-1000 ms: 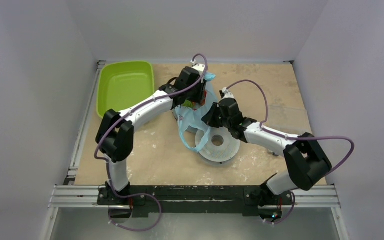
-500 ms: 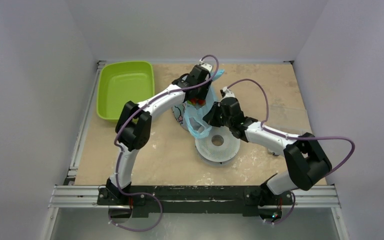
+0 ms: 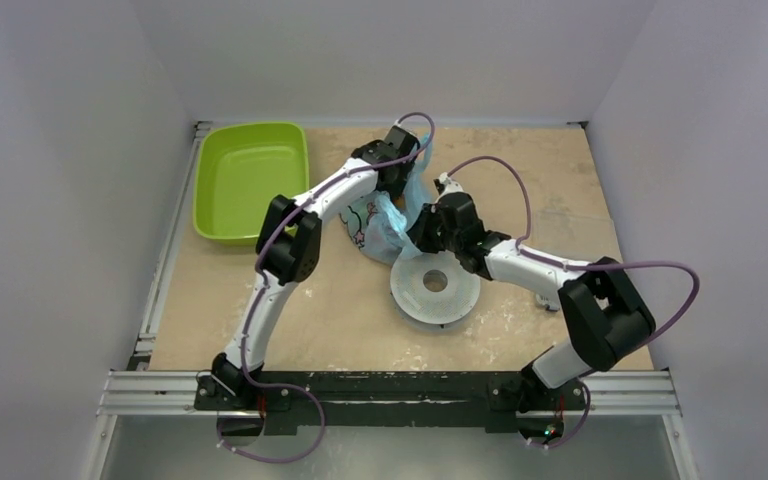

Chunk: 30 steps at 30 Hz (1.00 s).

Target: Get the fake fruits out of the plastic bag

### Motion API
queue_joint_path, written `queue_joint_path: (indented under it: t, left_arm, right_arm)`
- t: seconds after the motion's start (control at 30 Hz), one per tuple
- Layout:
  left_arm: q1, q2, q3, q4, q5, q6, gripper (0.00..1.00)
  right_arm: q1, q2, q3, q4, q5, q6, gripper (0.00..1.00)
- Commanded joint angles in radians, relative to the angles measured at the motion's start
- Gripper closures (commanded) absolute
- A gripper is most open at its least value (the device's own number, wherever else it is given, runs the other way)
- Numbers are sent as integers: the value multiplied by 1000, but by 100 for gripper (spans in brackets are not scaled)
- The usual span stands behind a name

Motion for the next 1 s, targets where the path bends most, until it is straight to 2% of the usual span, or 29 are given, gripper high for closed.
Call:
queue_joint_path:
  t: [0.0,0.1,0.17,0.23,0.27,0.63,0.97]
  left_arm:
    - [18,87,171,-170,-15,33,35]
    - [28,101,195,-186,38,42,57]
    - [32,62,139,-145,61,51,73]
    - [34,19,75,-111,75,59,96]
    - [34,-5,50,-98,79,62,100]
    - [33,-296,-135,-54,229,25,100]
    - [34,-518,-337,-37,419,-26,100]
  right_arm:
    - [-2,0,47,25,-19,-25,100]
    - [-2,4,54,19,-22,-29,100]
    - [-2,10,62,8,-21,-32,100]
    - [-2,12,62,6,-13,-36,100]
    - [-2,14,60,9,-6,-41,100]
    - [0,62,78,20,30,-85,100]
    - [0,-8,156,-40,70,-143,100]
